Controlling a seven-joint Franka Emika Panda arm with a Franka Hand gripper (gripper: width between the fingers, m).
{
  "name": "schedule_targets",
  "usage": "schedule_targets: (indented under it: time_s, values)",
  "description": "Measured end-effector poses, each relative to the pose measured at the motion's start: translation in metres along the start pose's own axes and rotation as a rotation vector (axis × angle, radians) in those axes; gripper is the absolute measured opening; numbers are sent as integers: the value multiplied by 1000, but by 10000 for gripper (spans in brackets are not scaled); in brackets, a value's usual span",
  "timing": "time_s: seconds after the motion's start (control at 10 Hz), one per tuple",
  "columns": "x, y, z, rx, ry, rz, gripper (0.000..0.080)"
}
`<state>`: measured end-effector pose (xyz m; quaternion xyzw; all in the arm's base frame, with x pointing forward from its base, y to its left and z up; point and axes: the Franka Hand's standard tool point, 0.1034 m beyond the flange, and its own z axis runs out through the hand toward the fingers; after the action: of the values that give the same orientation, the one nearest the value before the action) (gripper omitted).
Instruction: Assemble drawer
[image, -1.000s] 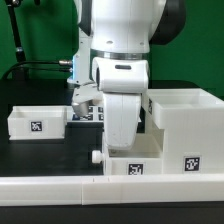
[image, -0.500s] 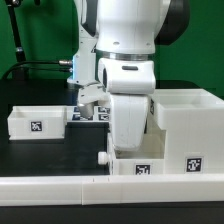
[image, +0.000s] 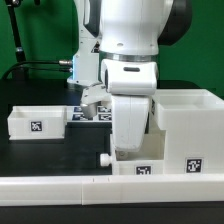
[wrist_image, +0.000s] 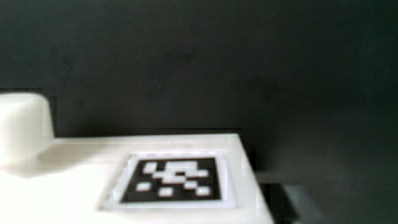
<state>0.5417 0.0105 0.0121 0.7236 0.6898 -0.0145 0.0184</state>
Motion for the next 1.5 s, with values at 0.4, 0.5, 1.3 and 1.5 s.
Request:
schedule_targets:
  time_s: [0.4,0.5,1.3,1.5]
  values:
    - [-6,3,-35,39,-17,-8,582]
    - [-11,5,-44,45,-20,-8,633]
    - [-55,0,-41,75,-19,-84,649]
    - [-68,10,-32,91,19,-175,649]
